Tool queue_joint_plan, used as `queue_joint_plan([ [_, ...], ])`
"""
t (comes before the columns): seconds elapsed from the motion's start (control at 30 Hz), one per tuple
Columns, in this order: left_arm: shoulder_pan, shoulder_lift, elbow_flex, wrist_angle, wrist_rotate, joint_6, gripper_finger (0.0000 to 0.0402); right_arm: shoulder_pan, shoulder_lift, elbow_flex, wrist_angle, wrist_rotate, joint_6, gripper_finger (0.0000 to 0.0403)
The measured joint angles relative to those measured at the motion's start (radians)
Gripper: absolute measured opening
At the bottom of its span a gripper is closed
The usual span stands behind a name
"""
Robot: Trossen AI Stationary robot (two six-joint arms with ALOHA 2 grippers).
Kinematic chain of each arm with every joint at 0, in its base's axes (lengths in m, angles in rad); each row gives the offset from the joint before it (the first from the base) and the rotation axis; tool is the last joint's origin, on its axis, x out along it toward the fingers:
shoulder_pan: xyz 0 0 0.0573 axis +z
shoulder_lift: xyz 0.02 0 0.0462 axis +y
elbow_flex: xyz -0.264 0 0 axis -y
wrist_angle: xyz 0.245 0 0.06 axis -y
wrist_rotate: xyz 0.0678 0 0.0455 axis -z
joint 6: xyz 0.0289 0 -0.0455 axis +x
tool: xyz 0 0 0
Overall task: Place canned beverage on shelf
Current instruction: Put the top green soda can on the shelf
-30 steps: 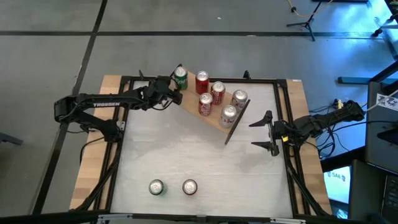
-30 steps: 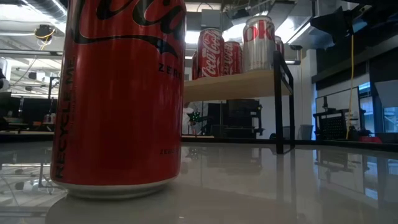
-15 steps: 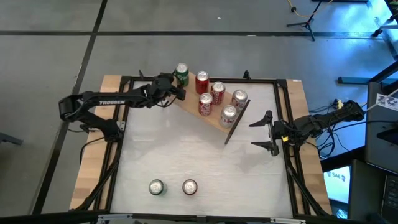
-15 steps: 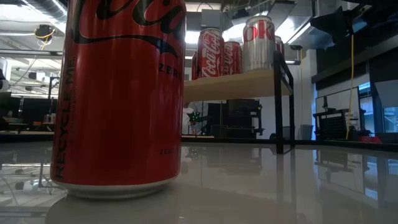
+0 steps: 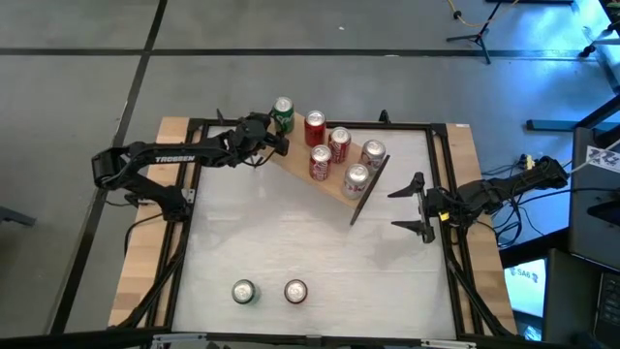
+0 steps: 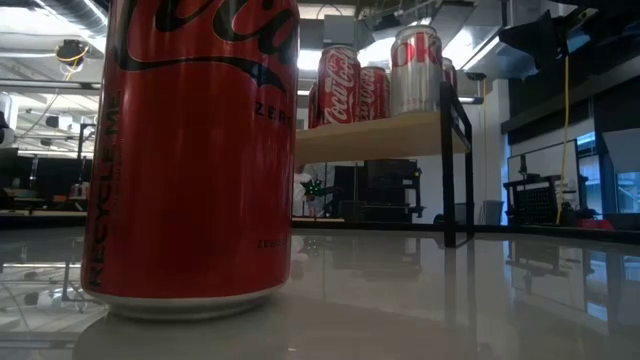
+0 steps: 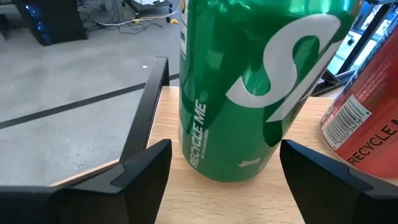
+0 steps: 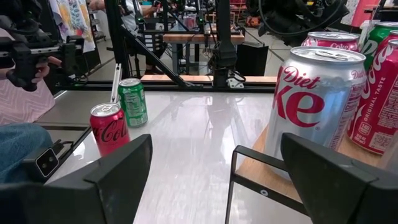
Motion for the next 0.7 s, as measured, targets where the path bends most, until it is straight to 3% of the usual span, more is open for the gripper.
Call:
queue_joint_plan([
  [0.3, -0.010, -0.004, -0.001, -0.002, -0.007, -0.005, 0.0290, 0.000, 0.000, 0.000, 0.000, 0.000, 0.000, 0.0349],
  [0.47, -0.026, -0.005, -0.002, -0.004, -0.074, -0.009, 0.0290, 0.000, 0.000, 0.000, 0.000, 0.000, 0.000, 0.0349],
  [0.7, -0.027, -0.005, -0.002, -0.004, -0.093, -0.025, 0.0290, 0.000, 0.000, 0.000, -0.001, 0.000, 0.000, 0.0349],
])
